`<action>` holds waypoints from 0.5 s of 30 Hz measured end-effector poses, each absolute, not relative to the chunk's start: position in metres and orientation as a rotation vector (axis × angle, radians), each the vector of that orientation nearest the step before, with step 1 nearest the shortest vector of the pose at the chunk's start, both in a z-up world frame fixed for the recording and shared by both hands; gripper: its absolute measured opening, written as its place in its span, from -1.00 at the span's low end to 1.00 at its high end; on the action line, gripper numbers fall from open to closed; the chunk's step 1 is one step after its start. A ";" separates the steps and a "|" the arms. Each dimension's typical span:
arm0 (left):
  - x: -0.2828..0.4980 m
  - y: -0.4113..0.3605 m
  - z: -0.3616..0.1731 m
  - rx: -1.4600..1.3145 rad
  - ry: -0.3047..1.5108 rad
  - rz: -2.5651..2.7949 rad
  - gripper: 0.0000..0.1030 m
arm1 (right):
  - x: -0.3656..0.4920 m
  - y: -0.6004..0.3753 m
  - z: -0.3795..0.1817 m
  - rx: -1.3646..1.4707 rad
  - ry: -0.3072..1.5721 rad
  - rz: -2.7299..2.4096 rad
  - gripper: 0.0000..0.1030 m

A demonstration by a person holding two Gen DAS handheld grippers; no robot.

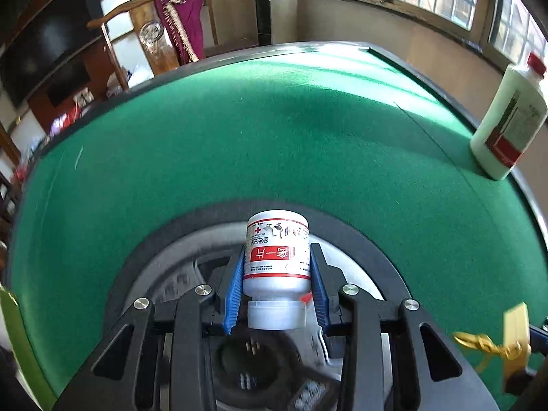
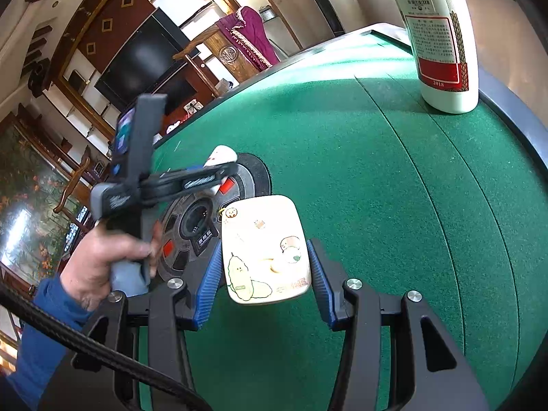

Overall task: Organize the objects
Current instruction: 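Grasp the white pill bottle with the left gripper while the right holds the yellow card, then carry the pill bottle and yellow card in both grippers over the tray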

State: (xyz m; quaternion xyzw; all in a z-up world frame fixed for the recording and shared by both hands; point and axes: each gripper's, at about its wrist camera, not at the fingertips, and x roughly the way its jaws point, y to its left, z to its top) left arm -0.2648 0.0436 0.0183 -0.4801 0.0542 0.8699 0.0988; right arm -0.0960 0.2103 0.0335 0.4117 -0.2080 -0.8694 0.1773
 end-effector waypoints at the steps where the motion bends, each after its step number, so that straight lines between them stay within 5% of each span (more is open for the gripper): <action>1: -0.256 0.039 0.020 -1.415 0.130 2.573 -0.41 | -0.096 0.209 0.033 1.167 -0.582 -2.460 -0.08; 15: -0.106 -0.025 0.040 -1.285 -0.037 2.658 -0.41 | -0.086 0.159 0.039 1.120 -0.400 -2.384 -0.08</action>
